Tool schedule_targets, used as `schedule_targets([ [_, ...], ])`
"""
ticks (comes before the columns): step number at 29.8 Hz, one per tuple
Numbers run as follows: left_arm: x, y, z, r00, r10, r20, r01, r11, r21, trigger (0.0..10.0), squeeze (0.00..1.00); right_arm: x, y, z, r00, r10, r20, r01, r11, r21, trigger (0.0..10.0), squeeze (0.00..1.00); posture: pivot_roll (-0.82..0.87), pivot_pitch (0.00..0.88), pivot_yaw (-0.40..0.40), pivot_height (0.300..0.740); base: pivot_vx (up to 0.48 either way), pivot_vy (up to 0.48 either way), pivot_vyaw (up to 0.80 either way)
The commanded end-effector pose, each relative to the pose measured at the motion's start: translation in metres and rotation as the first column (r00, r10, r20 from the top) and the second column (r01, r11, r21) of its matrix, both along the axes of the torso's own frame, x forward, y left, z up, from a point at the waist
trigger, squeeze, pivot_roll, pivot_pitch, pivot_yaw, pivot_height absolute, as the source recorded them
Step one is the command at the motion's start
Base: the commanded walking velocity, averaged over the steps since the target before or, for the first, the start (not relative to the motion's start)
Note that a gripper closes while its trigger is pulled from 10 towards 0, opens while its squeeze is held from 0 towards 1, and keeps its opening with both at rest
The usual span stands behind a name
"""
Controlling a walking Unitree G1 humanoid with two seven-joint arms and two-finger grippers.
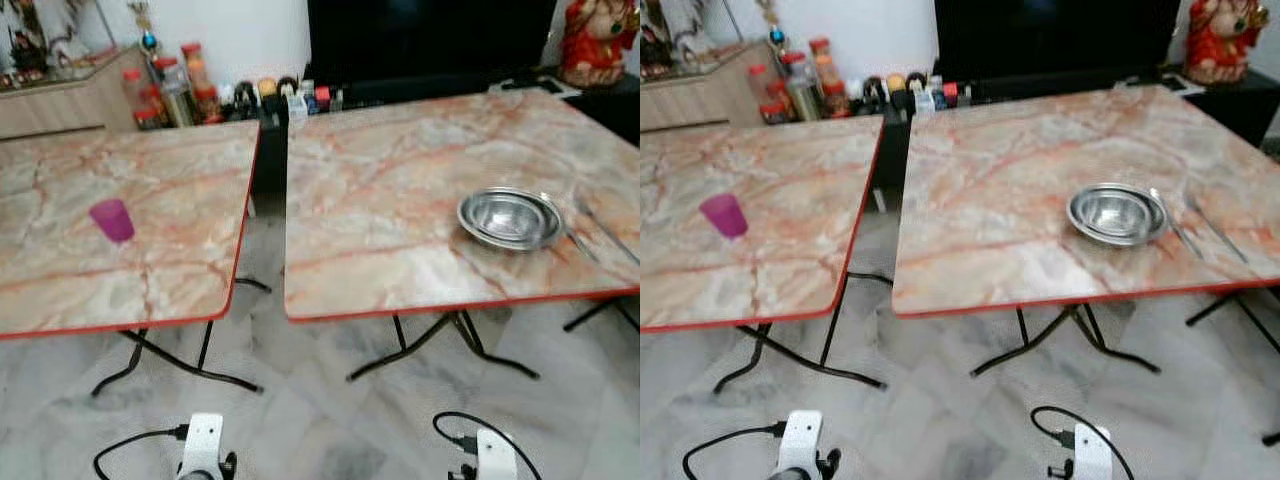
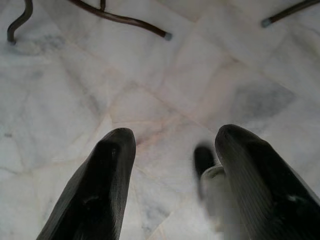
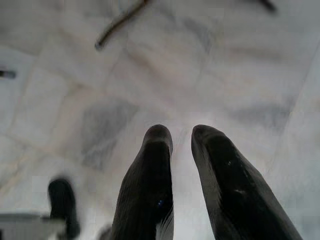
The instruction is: Setting the table
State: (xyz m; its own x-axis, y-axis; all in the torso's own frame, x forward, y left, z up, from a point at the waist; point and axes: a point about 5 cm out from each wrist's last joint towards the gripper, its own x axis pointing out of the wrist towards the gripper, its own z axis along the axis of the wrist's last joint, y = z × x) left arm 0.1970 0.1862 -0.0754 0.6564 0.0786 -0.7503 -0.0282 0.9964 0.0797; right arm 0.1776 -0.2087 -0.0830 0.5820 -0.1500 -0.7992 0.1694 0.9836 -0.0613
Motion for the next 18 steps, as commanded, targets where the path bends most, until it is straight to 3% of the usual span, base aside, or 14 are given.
schedule_targets([
  [1, -0.0073, 0.0103, -0.0027, 0.999, 0.017, -0.029, -0.016, 1.000, 0.024, 10.0, 0.00, 0.0039, 0.0146, -0.0003, 0.999, 0.050, 0.011, -0.050, 0.999, 0.012, 10.0, 0.00, 0.00, 0.000, 0.043, 0.736, 0.000, 0.000, 0.41],
  [4, -0.0078, 0.0098, -0.0032, 0.999, 0.018, -0.033, -0.017, 1.000, 0.023, 10.0, 0.00, 0.0035, 0.0159, -0.0008, 0.999, 0.050, 0.004, -0.051, 0.999, 0.020, 10.0, 0.00, 0.01, 0.000, 0.040, 0.736, 0.000, 0.000, 0.80],
  [18, -0.0111, 0.0043, -0.0060, 0.997, -0.030, -0.065, 0.032, 0.999, 0.027, 10.0, 0.00, 0.0028, 0.0166, -0.0014, 0.999, 0.045, 0.000, -0.045, 0.998, 0.036, 10.0, 0.00, 0.00, 0.000, 0.045, 0.736, 0.000, 0.000, 0.00],
])
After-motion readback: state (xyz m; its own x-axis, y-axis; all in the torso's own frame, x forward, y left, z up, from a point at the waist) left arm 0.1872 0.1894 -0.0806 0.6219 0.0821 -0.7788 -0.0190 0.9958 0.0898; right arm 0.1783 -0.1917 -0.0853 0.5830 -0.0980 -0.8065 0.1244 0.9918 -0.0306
